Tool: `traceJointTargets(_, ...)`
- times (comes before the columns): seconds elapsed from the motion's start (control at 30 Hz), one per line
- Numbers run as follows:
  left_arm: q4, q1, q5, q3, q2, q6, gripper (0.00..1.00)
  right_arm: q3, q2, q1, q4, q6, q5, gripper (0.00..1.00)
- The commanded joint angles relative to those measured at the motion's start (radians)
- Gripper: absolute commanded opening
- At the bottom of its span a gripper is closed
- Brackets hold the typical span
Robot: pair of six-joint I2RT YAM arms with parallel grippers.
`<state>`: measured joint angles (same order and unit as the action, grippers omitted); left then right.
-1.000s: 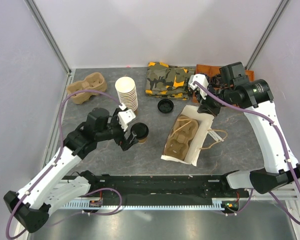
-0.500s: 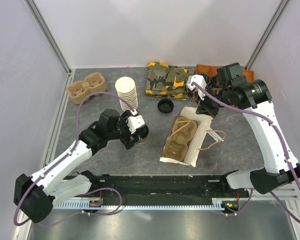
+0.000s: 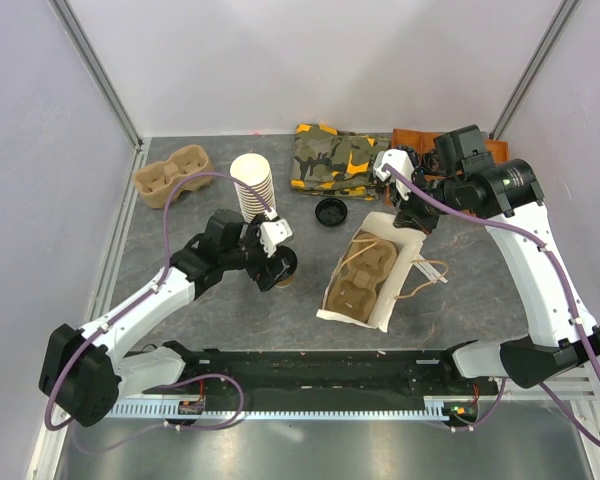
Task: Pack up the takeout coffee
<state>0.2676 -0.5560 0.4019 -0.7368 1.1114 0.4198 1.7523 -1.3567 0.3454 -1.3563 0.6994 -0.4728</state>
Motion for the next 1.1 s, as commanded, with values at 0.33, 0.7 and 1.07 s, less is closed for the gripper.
traceJointTargets(0.33, -0.067, 0.027, 0.011, -0.076, 0.094, -0.053, 1.0, -0.008, 0.005, 0.007, -0.07, 0.003, 0.007, 0.0)
traceJointTargets(0.7, -0.091, 0.027, -0.006, -0.061, 0.139, -0.03, 0.97, 0.001, 0.002, 0.006, -0.076, 0.005, 0.016, 0.0)
traceJointTargets(1.07, -0.105, 0.028, -0.003, -0.026, 0.137, -0.018, 0.9, 0.007, -0.007, 0.007, -0.079, 0.006, 0.022, 0.0)
